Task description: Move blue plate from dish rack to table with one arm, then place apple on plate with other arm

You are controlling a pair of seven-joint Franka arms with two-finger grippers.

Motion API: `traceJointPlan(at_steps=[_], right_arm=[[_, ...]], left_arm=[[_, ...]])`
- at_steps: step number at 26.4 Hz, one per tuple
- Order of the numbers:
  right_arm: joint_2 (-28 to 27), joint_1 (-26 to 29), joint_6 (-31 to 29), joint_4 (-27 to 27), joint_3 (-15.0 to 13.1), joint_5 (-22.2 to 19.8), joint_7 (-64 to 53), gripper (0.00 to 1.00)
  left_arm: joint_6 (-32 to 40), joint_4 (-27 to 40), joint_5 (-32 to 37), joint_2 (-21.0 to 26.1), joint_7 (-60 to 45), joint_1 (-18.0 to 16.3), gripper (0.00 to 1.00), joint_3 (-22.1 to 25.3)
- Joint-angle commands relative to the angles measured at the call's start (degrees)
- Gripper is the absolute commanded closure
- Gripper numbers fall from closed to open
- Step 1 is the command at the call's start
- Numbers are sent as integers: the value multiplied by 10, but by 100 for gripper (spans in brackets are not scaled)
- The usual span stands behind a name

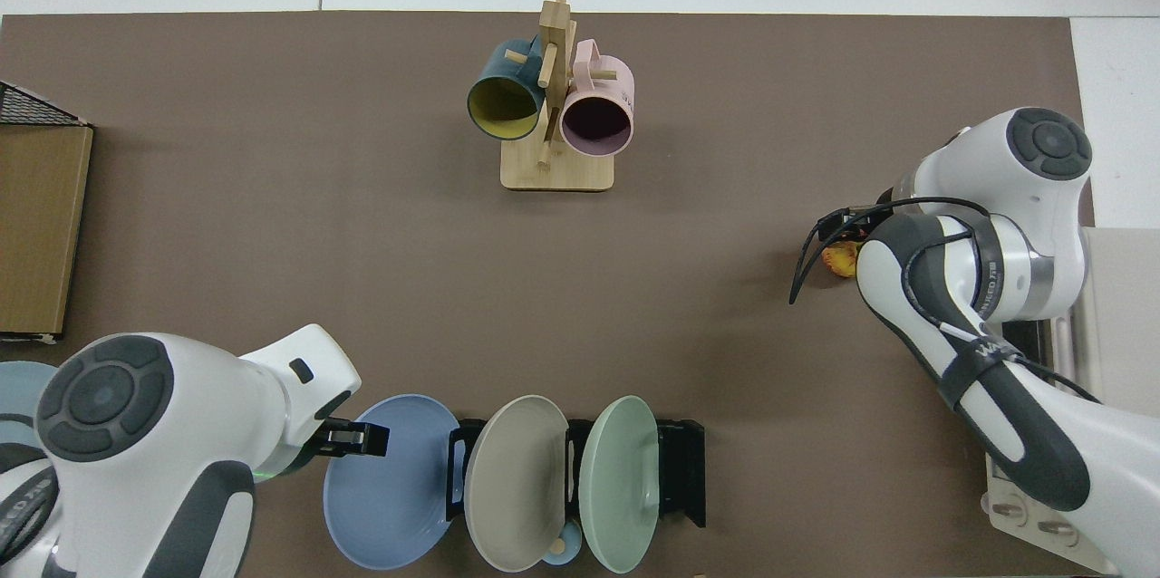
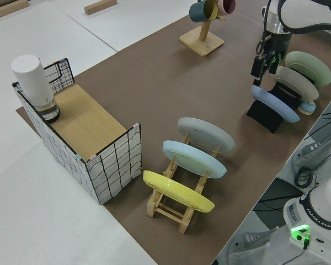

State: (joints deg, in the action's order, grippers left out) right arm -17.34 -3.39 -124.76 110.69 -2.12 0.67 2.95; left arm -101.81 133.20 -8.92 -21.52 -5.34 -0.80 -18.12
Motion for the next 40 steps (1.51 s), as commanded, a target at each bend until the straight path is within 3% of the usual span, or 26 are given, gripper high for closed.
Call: traceJointPlan(at_steps=[1, 5, 7, 9, 10, 12, 13, 14, 17, 19, 21, 22, 32, 40], right_arm=[[-2, 5, -37, 28, 4, -6, 11, 0], [-14, 6, -43, 28, 4, -6, 11, 0], [-18, 6, -50, 27, 4, -6, 11, 0], [-21, 7, -56, 28, 5, -6, 11, 0], [-22, 7, -56, 28, 4, -6, 11, 6], [-22, 6, -55, 28, 4, -6, 11, 42], [-22, 6, -55, 28, 5, -6, 11, 63], [-22, 5, -54, 28, 4, -6, 12, 78], [-22, 1, -51, 26, 5, -6, 24, 100], [-22, 0, -47, 25, 4, -6, 32, 100], [-21, -1, -44, 22, 4, -6, 35, 100], [-21, 0, -41, 21, 4, -6, 35, 100], [-2, 0, 19, -35, -1, -7, 35, 100], [27, 7, 80, -81, -2, -4, 32, 100]], left_arm=[[-33, 68, -21, -39, 2, 2, 6, -6], [-33, 96, -21, -55, 2, 4, 11, -20], [-32, 101, -21, -56, 3, 4, 19, -23], [-29, 101, -21, -57, 3, 4, 30, -23], [-26, 101, -21, -57, 3, 4, 39, -24], [-20, 101, -21, -58, 3, 4, 57, -24], [-19, 101, -21, -59, 3, 4, 62, -24], [-18, 101, -21, -61, 3, 4, 63, -26], [-20, 100, -21, -61, 2, 4, 71, -42], [-19, 99, -21, -62, 2, 4, 80, -45], [-17, 97, -21, -63, 1, 4, 98, -51], [-17, 97, -21, -62, 1, 4, 100, -52], [-14, 81, 10, -74, -18, 0, 100, -74], [39, 42, 68, -75, -62, -2, 100, -81]])
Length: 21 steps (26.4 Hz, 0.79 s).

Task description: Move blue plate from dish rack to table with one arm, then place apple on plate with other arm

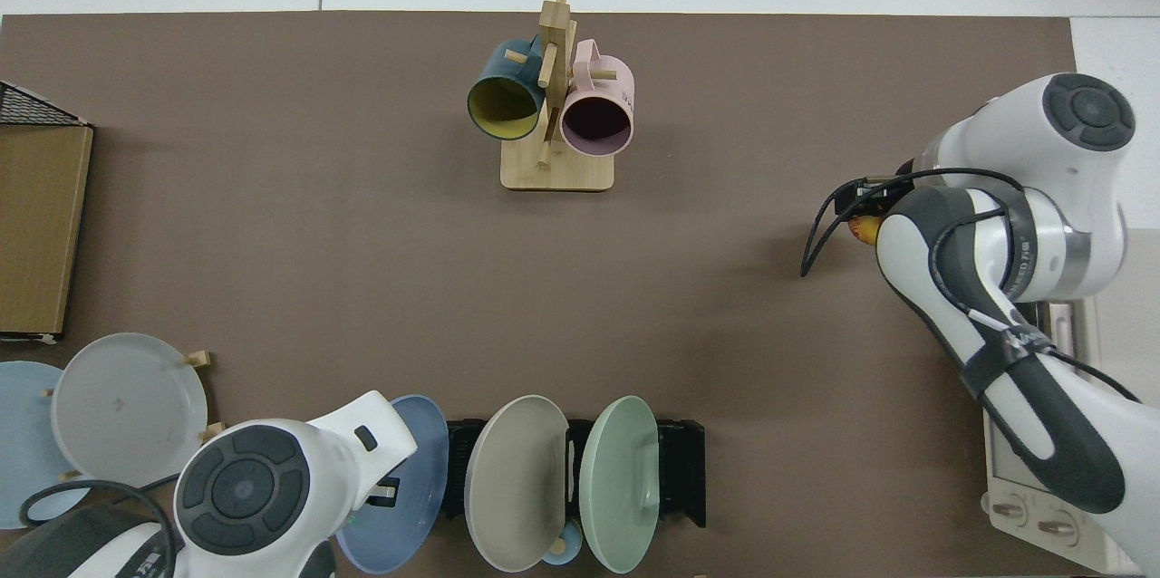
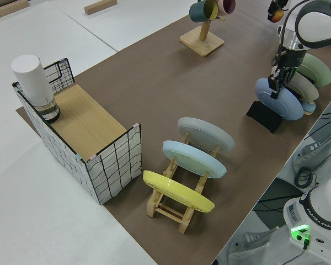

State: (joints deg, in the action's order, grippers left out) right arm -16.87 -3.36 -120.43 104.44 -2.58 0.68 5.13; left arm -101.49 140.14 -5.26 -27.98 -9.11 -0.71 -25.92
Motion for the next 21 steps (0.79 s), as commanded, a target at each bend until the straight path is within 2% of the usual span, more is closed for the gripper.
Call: traceJointPlan(at_steps=[1, 3, 8, 12, 14, 18, 21], right_arm=[[31, 6, 39, -19, 2, -5, 10, 100], [44, 6, 48, -19, 1, -4, 10, 100], [59, 9, 142, -63, -2, -5, 6, 100], [89, 11, 154, -66, -1, -5, 5, 100], [104, 11, 157, -66, -1, -6, 5, 100], [139, 11, 187, -66, -1, -3, 4, 100], [158, 12, 207, -66, -2, -4, 4, 100]], left_arm=[[38, -31, 32, -10, -29, -4, 100, -3], [43, -43, 32, -10, -37, -5, 100, 2], [70, -94, 25, -6, -33, -7, 100, 39], [57, -121, 20, 4, -20, -10, 100, 73], [45, -125, 1, 18, 4, -19, 100, 81], [9, -144, -66, 56, 45, -66, 100, 86], [-3, -177, -91, 113, 74, -70, 100, 95]])
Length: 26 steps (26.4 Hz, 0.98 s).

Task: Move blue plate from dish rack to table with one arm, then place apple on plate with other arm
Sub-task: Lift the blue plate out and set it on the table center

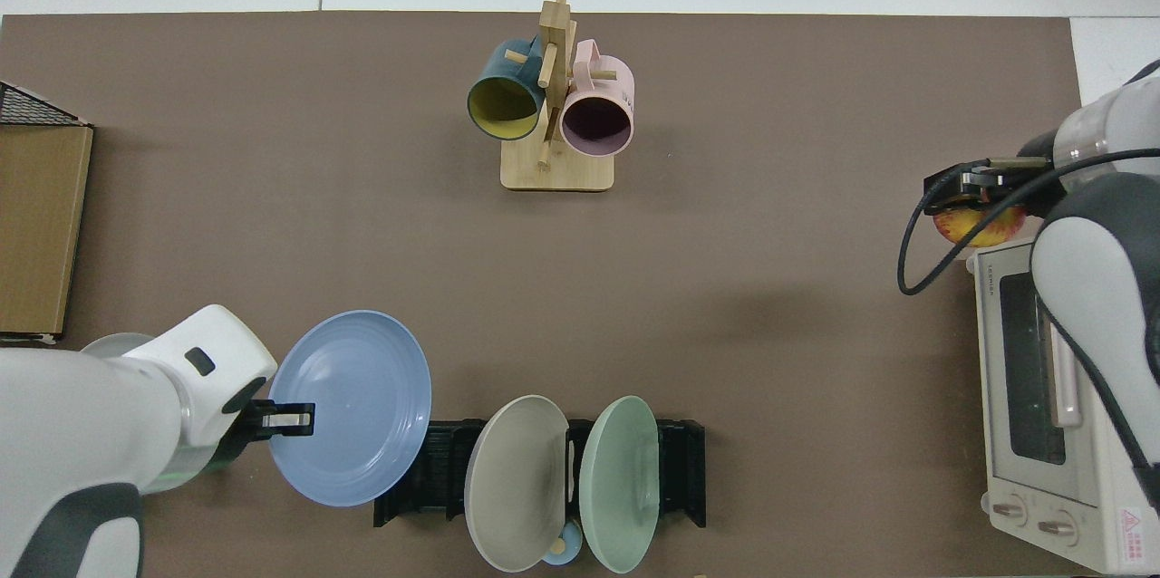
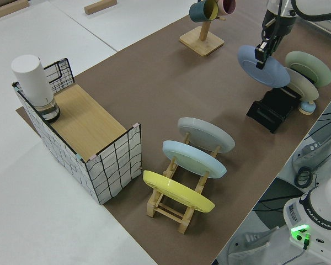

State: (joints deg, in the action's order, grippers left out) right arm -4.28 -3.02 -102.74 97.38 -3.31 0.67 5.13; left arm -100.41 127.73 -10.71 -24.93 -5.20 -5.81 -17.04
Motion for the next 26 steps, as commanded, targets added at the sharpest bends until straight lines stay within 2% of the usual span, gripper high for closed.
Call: traceJointPlan(at_steps=[1, 6, 10, 13, 15, 20, 24, 26], right_arm=[[37, 7, 42, 4, 6, -2, 5, 100], [40, 6, 53, 4, 8, 4, 7, 100], [42, 6, 47, 4, 8, 5, 6, 100], [45, 7, 45, 4, 8, 3, 6, 100], [45, 7, 44, 4, 8, 3, 6, 100], [46, 8, 44, 5, 8, 2, 6, 100], [47, 8, 44, 7, 8, 0, 6, 100], [48, 8, 44, 7, 8, 0, 6, 100]], left_arm=[[-15, -66, -43, 103, 36, -18, 100, 12], [-79, -92, -138, 177, 45, -20, 100, 34], [-108, -92, -205, 235, 123, -19, 100, 39], [-153, -92, -216, 282, 156, -12, 100, 32], [-191, -89, -217, 290, 164, -10, 100, 29], [-213, -78, -227, 319, 175, -5, 100, 0], [-268, -70, -279, 338, 170, -3, 100, -26], [-289, -58, -281, 341, 173, -2, 100, -39]])
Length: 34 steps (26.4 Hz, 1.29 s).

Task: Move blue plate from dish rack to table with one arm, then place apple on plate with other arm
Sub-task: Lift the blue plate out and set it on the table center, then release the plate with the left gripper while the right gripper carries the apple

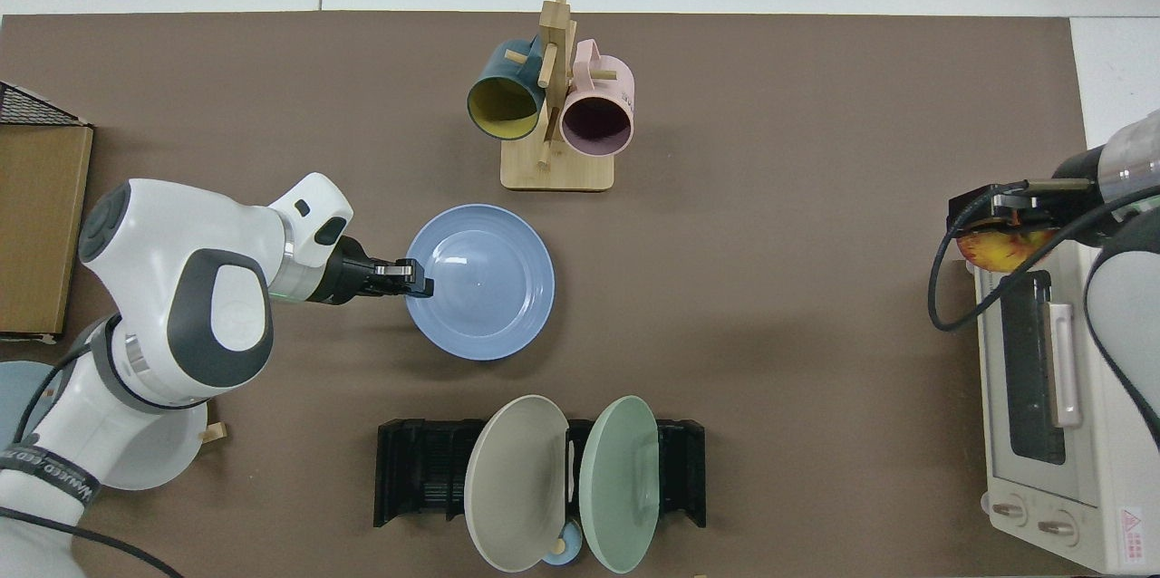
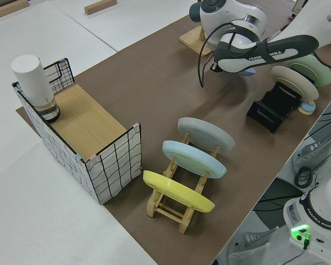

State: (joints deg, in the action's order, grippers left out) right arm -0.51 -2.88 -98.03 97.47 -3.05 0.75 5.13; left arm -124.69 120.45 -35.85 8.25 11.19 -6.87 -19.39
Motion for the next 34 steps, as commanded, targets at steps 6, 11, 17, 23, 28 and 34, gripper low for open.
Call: traceJointPlan(at_steps=[6, 11, 17, 23, 28, 34], right_arm=[[10, 1, -3, 7, 7, -1, 8, 100], [10, -5, -3, 6, 14, 4, 14, 100], [11, -34, -2, 6, 15, 6, 40, 100], [9, -85, -4, 6, 15, 7, 113, 100], [5, -116, -9, 6, 15, 7, 164, 100], [0, -147, -20, 6, 15, 8, 209, 100]], left_arm=[[-118, 37, -32, 12, -4, 22, 100, -57], [-140, 46, -31, 14, -19, 28, 67, -62], [-137, 47, -26, 12, -34, 32, 22, -68], [-115, 42, -12, -16, -38, 27, 1, -63], [-58, 23, 112, -55, -92, 23, 1, -46], [147, -96, 266, -70, -139, 27, 1, -11]])
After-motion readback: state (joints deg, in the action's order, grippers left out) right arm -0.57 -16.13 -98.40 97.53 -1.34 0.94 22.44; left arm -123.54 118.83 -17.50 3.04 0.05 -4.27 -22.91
